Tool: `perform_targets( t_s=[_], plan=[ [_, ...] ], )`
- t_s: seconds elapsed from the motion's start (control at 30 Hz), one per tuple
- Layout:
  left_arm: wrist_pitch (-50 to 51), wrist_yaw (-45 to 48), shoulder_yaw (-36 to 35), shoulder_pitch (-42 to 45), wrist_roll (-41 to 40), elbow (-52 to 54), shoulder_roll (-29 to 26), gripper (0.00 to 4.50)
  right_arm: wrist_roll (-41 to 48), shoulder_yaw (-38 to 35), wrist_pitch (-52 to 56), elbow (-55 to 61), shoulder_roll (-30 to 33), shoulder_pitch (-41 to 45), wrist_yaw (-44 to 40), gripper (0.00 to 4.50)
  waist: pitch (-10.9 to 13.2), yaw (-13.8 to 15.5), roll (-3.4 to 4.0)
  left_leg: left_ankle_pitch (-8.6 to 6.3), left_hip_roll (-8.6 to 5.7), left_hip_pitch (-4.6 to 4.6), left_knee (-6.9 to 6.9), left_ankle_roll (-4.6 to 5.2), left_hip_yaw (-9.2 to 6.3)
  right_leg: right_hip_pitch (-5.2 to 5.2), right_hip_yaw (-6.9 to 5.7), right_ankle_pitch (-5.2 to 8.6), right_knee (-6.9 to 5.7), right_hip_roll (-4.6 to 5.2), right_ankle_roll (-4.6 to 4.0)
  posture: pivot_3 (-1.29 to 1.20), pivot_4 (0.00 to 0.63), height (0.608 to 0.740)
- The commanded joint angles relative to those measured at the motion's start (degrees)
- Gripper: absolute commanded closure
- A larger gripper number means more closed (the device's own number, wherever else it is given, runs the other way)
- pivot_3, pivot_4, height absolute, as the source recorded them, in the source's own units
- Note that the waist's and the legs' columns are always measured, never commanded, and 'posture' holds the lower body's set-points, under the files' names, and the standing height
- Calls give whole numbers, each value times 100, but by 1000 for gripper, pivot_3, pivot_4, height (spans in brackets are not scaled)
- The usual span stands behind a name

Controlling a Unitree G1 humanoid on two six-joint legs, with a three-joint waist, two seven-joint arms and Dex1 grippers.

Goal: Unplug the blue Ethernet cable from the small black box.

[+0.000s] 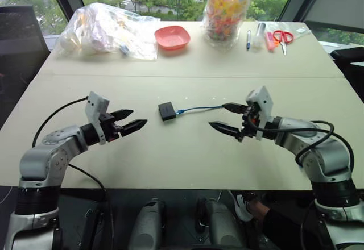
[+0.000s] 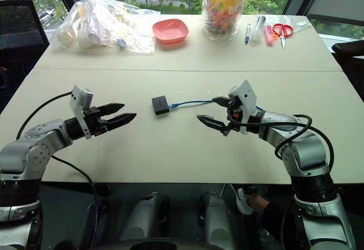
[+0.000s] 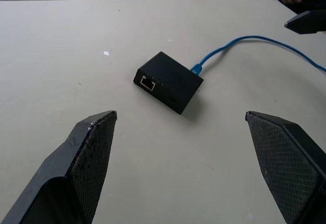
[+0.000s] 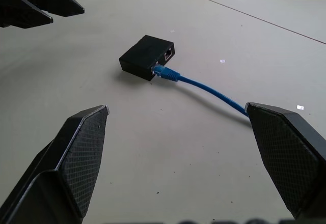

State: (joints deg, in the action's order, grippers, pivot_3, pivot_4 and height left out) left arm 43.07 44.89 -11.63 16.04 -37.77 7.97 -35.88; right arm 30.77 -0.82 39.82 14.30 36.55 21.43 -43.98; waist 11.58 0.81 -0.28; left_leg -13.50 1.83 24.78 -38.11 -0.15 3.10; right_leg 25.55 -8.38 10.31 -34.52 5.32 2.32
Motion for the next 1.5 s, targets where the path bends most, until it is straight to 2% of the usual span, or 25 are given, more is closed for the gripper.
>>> perform_targets(
  t_s=[0.03,0.6,0.83,1.0,1.03,1.13,1.23,1.33,1.5],
  plan=[
    [-125,39,-121,-18,-52,190,-51,218,4,-58,-131,76,-39,99,-55,0,0,1,0,0,0,0,0,0,0,0,0,0,0,0,0,0,150,740],
    [-402,194,-92,237,163,-295,-85,218,-88,-35,-189,147,-124,-41,-25,0,0,-2,0,0,0,0,0,0,2,0,0,-1,-1,0,0,0,150,740],
    [-845,694,243,584,688,-1076,-417,218,-214,104,-242,-121,-140,188,-123,0,0,-4,0,0,0,0,0,0,3,0,0,0,-1,-1,0,0,150,740],
    [-1158,1489,634,1009,1016,-1824,-727,218,-565,388,-693,-755,-206,512,-392,0,0,-8,0,0,0,0,-1,0,8,3,0,-1,-1,-4,-1,0,150,740],
    [-1179,1589,693,1129,1057,-1976,-738,218,-648,455,-813,-948,-252,620,-452,0,0,-8,0,0,1,0,-1,0,8,4,0,-1,-2,-4,-1,0,150,740],
    [-1203,1960,954,1651,1199,-2248,-748,218,-1307,1062,-1825,-2869,-771,1741,-979,0,3,-37,-3,1,-1,0,-2,0,11,4,1,-4,0,-6,-5,0,150,740],
    [-1136,1883,875,1787,1162,-2214,-657,218,-1614,1207,-2508,-4408,-1244,2552,-1336,0,4,-62,-4,2,1,-2,-6,2,17,6,10,-13,-3,-13,-9,0,150,740],
    [-905,1732,751,1487,1001,-1651,-619,218,-2025,1404,-3256,-6001,-1688,3277,-1665,0,4,-133,-4,2,-1,-2,2,3,25,13,21,-21,-16,-18,9,0,150,740],
    [-569,1316,359,751,714,-754,-558,218,-2838,1734,-4146,-7926,-2209,4019,-1970,0,5,-175,-6,0,-2,-2,5,5,68,37,42,-23,-57,-14,2,0,150,740]
  ],
)
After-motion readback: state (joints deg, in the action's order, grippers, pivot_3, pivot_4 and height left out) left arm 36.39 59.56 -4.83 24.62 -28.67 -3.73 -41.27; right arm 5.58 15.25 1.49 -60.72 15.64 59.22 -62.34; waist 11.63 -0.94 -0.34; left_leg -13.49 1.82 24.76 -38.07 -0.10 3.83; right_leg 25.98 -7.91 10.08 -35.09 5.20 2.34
